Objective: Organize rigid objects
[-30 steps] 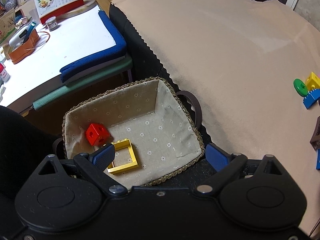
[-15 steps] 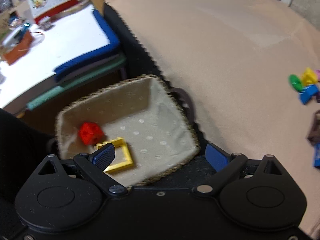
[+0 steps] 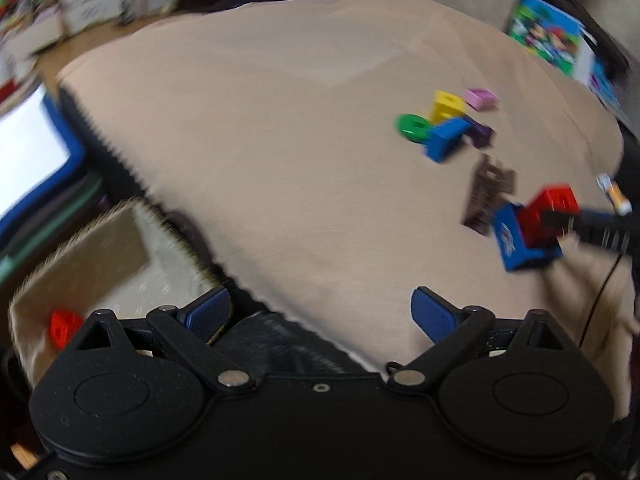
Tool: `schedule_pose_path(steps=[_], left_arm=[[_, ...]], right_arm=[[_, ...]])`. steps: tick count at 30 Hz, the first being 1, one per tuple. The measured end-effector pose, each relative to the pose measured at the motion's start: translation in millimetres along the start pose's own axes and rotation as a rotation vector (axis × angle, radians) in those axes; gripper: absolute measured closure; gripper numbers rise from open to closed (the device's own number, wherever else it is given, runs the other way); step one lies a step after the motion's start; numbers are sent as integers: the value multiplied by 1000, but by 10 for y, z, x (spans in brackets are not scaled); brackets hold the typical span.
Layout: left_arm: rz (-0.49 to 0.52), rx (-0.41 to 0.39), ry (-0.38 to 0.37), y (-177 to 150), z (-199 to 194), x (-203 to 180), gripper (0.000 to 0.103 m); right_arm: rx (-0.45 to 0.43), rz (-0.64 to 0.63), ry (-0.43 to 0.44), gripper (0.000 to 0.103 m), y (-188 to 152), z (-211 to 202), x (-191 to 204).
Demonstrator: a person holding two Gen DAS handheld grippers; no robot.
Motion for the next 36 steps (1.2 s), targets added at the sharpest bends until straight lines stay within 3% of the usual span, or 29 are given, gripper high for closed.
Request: schedule_pose_path(steps=[8, 11, 17, 19, 23, 27, 31, 33, 36], left_arm=[[172, 24, -94, 144, 234, -829, 9], [228, 35, -146, 192, 302, -1198, 9], [356, 43, -172, 182, 498, -1868, 9], [386, 39, -189, 165, 526, -2035, 9], [427, 27, -213, 183, 569, -2355, 9], [463, 12, -224, 254, 619, -2631, 7], [458, 21, -180, 322, 733, -2742, 6], [430, 39, -111, 346, 817, -2632, 7], [331, 84, -83, 340, 919, -2350, 5]], right_arm=[[10, 447, 200, 67, 109, -14, -954], [8, 572, 219, 67, 45, 62, -1286], [25, 764, 237, 67, -174, 260, -1779], [35, 779, 220, 82, -235, 301, -1869], [40, 799, 227, 82, -286, 336, -1946], [37, 744, 138, 82, -295, 305, -1960], [30, 702, 105, 82, -286, 298, -1964], [31, 671, 100, 79, -282, 290, -1937], [15, 640, 97, 62, -250, 244, -1902]])
Point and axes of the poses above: each gripper's, at about its wrist camera, not at the fingertips, and z roughly the way its jaws point, x to its left, y to its top, the point moved 8 cm from there along z, roughly the way its jaws point, and after that the axes turned 2 degrees about -y, right-handed, at the moved point
